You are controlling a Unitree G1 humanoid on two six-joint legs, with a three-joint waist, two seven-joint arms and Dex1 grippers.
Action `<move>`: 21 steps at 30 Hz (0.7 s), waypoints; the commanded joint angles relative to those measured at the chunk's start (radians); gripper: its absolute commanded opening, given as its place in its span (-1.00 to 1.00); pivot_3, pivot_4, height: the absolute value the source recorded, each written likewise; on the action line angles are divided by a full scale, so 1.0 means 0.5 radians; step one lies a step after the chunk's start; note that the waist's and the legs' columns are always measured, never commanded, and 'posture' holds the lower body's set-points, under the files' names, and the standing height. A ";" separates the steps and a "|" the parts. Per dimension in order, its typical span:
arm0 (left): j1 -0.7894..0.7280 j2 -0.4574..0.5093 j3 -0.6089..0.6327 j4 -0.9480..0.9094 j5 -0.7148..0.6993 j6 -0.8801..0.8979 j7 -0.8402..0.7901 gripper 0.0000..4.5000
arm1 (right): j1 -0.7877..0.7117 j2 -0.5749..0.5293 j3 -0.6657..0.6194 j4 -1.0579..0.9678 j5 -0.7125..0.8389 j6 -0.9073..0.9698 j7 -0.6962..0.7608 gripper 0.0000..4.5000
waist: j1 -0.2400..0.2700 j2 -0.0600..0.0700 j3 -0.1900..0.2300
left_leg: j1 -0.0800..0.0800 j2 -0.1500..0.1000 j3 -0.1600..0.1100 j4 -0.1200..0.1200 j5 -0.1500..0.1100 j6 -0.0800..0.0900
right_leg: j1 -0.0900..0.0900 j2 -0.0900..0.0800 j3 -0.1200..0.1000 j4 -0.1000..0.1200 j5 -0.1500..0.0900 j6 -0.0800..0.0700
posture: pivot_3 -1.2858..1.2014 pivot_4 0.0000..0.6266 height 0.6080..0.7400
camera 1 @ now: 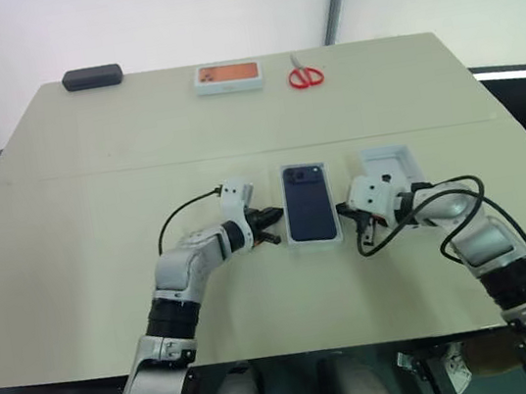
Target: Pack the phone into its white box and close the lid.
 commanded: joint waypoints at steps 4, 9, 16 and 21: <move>-0.095 -0.039 -0.075 0.038 0.002 -0.029 -0.183 -0.99 | 0.000 0.000 0.021 -0.062 0.033 -0.031 0.046 -0.99 | -0.005 0.000 0.000 | 0.000 0.000 0.000 0.001 0.000 0.000 | 0.000 0.001 0.000 0.000 0.000 0.000 | 0.03 -0.52 1.00; -0.061 -0.027 -0.031 0.010 -0.003 -0.019 -0.161 -0.99 | 0.000 -0.002 0.033 -0.086 0.035 -0.036 0.073 -0.99 | -0.006 0.000 0.000 | 0.000 0.001 0.000 0.001 0.000 0.001 | -0.001 0.001 0.000 0.000 0.000 0.000 | 0.03 -0.52 1.00; 0.045 0.071 0.009 -0.173 -0.038 0.063 -0.163 -0.99 | -0.107 -0.063 0.017 -0.151 0.011 -0.035 0.102 -0.99 | -0.026 0.001 0.001 | 0.000 0.002 0.000 0.001 -0.001 0.001 | -0.002 0.002 0.001 0.002 0.000 0.000 | 0.03 -0.52 1.00; 0.095 0.196 0.068 -0.314 -0.074 0.138 -0.177 -0.99 | -0.144 -0.103 -0.018 -0.214 0.055 0.024 0.155 -0.99 | -0.054 0.001 0.001 | 0.000 0.003 0.000 0.001 -0.001 0.001 | -0.003 0.003 0.001 0.004 0.000 0.000 | 0.03 -0.52 1.00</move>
